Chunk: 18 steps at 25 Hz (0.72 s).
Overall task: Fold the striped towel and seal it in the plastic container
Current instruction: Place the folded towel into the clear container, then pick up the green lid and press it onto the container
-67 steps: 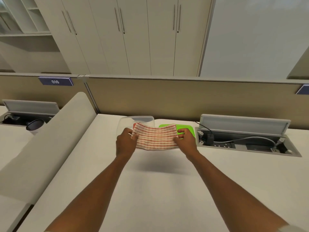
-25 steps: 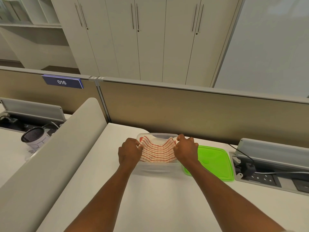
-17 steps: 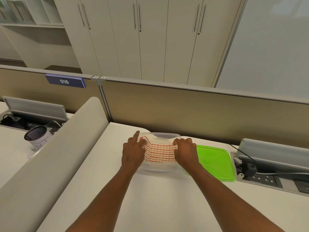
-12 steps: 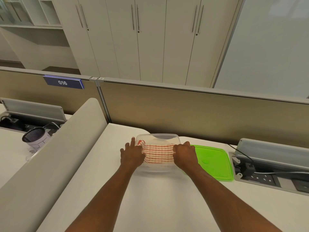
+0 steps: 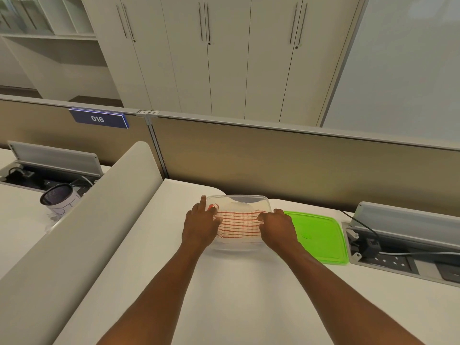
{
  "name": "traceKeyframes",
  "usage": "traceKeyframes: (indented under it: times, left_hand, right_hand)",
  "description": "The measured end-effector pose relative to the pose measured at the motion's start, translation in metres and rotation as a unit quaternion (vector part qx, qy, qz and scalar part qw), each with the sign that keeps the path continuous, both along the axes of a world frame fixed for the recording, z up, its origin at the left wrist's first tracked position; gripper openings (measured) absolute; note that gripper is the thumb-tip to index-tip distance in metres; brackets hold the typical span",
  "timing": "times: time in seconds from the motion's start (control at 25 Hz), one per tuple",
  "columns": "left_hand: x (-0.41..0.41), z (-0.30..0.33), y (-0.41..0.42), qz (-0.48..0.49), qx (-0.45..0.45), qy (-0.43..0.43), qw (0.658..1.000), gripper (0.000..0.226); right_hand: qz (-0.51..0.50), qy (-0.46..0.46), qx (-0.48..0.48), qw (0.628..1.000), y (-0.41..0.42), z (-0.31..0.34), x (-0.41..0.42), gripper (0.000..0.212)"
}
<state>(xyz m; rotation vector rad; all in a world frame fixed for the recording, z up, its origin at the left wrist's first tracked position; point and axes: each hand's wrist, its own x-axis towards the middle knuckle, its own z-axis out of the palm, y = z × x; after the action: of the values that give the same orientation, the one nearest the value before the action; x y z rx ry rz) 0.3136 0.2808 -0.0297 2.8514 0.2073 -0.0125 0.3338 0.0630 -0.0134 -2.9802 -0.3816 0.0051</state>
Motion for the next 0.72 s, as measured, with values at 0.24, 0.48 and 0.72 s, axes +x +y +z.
traceKeyframes:
  times: [0.24, 0.48, 0.72]
  left_hand:
    - [-0.020, 0.016, -0.052, -0.120, 0.057, -0.218, 0.967, 0.038]
    - [-0.049, 0.002, -0.137, -0.370, -0.002, -0.277, 0.887, 0.017]
    - [-0.058, -0.015, -0.190, -0.340, 0.010, -0.065, 0.938, 0.032]
  right_hand:
    - [0.054, -0.073, 0.171, 0.981, -0.028, 0.006, -0.019, 0.033]
    - [-0.008, -0.072, 0.171, 0.983, -0.099, 0.002, -0.034, 0.043]
    - [-0.041, 0.041, 0.088, 0.994, -0.172, -0.023, -0.050, 0.054]
